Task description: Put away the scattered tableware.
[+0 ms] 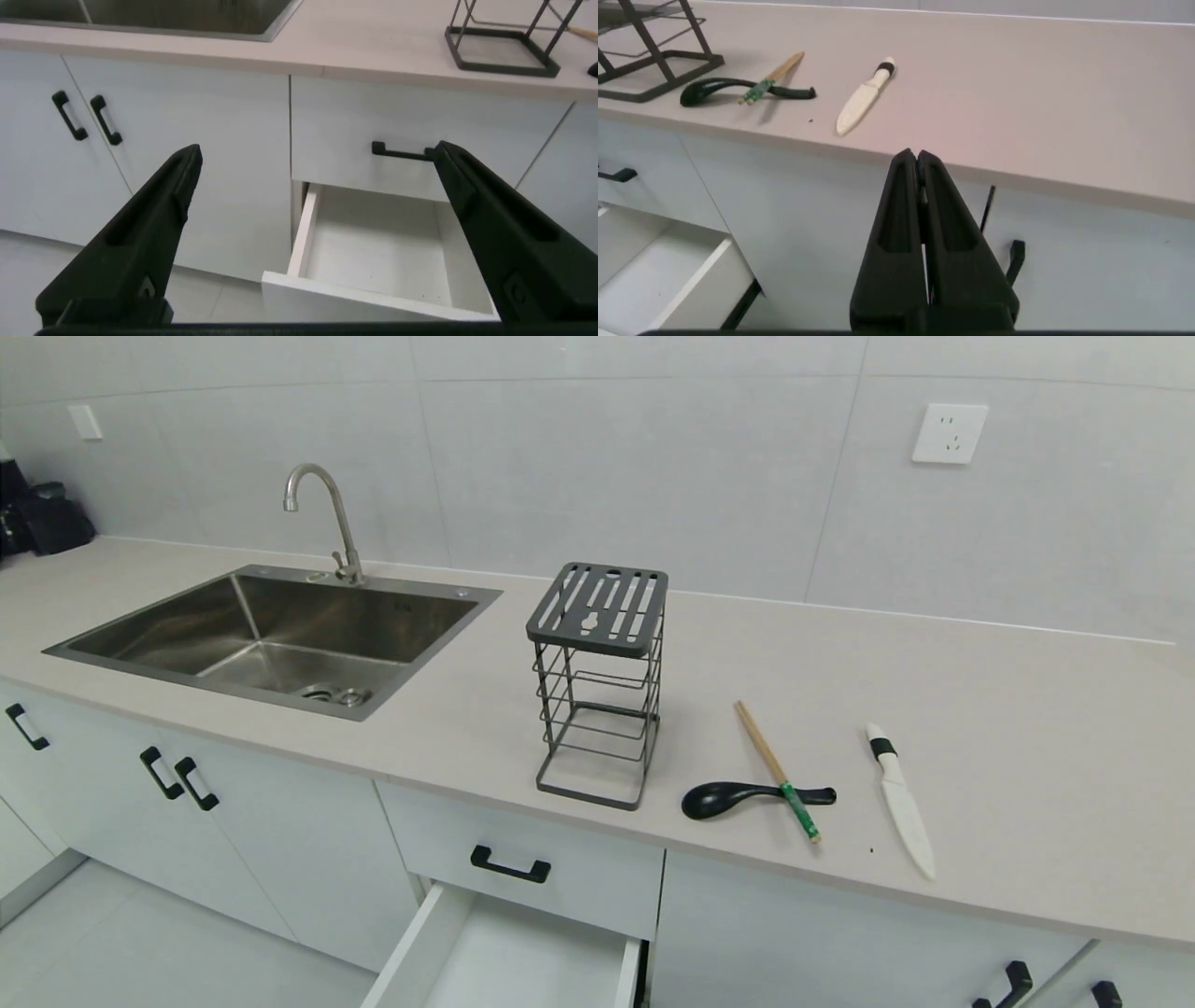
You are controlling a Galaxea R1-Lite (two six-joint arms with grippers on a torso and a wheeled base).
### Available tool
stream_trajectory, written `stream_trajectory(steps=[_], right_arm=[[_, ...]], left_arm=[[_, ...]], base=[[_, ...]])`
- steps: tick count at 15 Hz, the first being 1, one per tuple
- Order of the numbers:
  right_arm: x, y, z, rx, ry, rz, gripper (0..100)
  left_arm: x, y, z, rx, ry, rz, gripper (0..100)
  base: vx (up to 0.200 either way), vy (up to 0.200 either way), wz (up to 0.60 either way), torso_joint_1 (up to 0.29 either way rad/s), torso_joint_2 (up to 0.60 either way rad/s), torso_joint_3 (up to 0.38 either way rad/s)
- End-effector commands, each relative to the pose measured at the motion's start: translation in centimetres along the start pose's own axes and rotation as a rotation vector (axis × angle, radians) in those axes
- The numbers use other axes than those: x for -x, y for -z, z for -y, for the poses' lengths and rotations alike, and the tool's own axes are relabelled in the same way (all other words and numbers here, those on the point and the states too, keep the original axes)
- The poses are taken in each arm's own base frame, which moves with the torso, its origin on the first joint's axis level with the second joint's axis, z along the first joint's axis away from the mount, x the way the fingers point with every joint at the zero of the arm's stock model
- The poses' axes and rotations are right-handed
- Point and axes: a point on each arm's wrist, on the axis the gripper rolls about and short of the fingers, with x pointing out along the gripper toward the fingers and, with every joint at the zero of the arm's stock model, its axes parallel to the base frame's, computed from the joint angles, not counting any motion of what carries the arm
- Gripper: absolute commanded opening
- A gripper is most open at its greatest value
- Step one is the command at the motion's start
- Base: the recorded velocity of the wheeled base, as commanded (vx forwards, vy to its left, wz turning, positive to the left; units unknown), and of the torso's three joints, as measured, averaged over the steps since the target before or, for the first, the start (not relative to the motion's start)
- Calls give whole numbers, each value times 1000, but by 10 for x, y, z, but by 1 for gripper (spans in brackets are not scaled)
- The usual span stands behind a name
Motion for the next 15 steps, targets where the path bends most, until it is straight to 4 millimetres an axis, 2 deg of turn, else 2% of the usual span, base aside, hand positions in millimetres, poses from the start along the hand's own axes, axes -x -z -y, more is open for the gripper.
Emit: stream_trajectory(steps=[1, 5, 13, 14, 15], right_arm=[[0, 0, 0, 0, -1, -1, 0], [0, 0, 0, 0, -1, -2, 0], [0, 0, 0, 0, 1, 1, 0], [0, 0, 0, 0, 2, -1, 100], [0, 0, 0, 0, 1, 1, 100]], left_arm=[[0, 0, 0, 0, 0, -1, 100], [0, 0, 0, 0, 0, -1, 100], [0, 0, 0, 0, 0, -1, 100], [0, 0, 0, 0, 0, -1, 100], [0, 0, 0, 0, 0, -1, 100]], base=[[0, 0, 0, 281, -540, -256], [0, 0, 0, 249, -496, -240], [0, 0, 0, 23, -42, -22], [0, 0, 0, 0, 0, 0], [0, 0, 0, 0, 0, 0]])
